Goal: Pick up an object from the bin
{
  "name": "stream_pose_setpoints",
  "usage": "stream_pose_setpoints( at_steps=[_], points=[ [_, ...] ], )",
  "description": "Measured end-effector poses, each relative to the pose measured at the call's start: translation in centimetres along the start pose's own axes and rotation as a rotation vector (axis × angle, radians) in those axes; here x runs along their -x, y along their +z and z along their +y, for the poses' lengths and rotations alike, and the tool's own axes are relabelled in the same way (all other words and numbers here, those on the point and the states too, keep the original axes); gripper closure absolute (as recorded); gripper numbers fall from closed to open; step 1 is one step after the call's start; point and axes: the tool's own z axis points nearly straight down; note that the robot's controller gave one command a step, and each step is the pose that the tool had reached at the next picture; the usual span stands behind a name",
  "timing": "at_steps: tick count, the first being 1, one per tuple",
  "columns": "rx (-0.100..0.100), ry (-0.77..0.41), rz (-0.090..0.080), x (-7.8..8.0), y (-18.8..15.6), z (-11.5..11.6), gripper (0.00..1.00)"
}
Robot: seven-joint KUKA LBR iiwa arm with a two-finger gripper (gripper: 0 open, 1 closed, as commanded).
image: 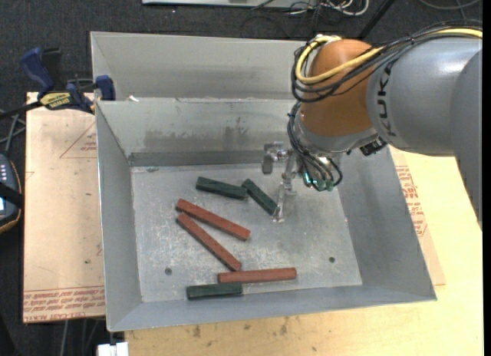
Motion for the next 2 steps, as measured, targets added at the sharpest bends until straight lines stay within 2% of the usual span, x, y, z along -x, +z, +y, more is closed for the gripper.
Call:
stream_pose_setpoints(
  at_steps=[1,2],
  points=[
    [0.000,0.000,-0.008,0.2,-0.4,0.0,0.00],
    [0.002,0.104,-0.008,0.5,6.7,0.2,1.00]
  ],
)
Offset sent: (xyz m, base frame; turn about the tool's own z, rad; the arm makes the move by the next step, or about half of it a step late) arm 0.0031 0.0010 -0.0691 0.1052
